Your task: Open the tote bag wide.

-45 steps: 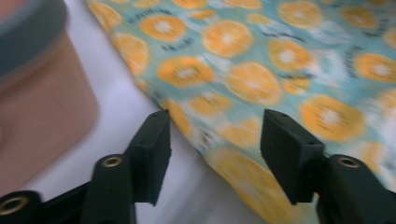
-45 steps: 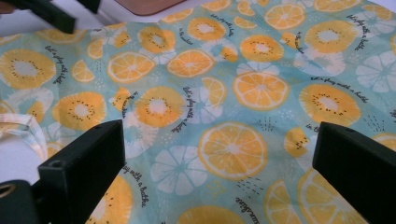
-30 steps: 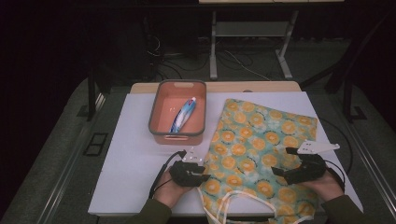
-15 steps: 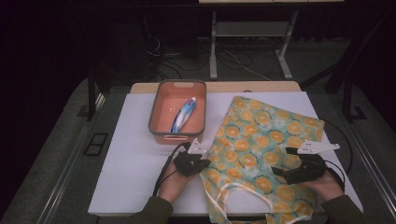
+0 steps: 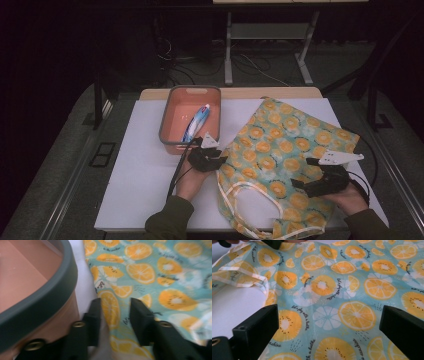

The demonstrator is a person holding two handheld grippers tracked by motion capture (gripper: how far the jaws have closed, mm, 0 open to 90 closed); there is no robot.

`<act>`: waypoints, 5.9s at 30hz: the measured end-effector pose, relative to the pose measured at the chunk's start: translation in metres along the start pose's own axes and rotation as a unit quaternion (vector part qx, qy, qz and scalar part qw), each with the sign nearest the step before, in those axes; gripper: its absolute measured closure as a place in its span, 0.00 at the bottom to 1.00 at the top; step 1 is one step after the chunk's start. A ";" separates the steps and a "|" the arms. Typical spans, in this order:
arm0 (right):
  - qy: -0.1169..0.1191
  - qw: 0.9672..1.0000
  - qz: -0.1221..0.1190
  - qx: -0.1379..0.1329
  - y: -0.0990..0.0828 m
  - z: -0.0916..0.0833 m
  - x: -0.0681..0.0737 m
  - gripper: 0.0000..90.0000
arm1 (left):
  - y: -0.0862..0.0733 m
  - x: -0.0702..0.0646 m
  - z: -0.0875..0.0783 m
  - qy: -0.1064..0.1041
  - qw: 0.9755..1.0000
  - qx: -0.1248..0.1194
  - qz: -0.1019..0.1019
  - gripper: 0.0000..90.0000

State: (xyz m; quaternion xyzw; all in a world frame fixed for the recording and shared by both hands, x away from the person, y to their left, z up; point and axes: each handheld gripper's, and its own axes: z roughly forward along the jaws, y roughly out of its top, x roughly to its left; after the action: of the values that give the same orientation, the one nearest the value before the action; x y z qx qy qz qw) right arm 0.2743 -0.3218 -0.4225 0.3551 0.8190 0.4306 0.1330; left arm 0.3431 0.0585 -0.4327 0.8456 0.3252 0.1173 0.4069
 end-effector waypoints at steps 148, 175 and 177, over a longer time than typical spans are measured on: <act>-0.034 0.999 0.028 -0.007 0.031 0.004 -0.041 0.98 | -0.069 0.002 -0.087 -0.033 0.999 -0.034 -0.010 0.03; -0.054 0.998 0.038 -0.009 0.046 -0.010 -0.040 0.42 | -0.069 0.004 -0.086 -0.037 0.999 -0.036 -0.012 0.03; -0.015 1.000 0.013 -0.001 0.051 -0.005 -0.025 0.46 | -0.069 0.004 -0.086 -0.037 0.999 -0.035 -0.012 0.03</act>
State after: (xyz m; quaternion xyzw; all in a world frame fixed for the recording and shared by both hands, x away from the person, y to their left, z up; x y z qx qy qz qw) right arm 0.3133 -0.3228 -0.3814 0.3725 0.8116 0.4278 0.1400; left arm 0.2748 0.1447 -0.4306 0.8306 0.3158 0.0927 0.4492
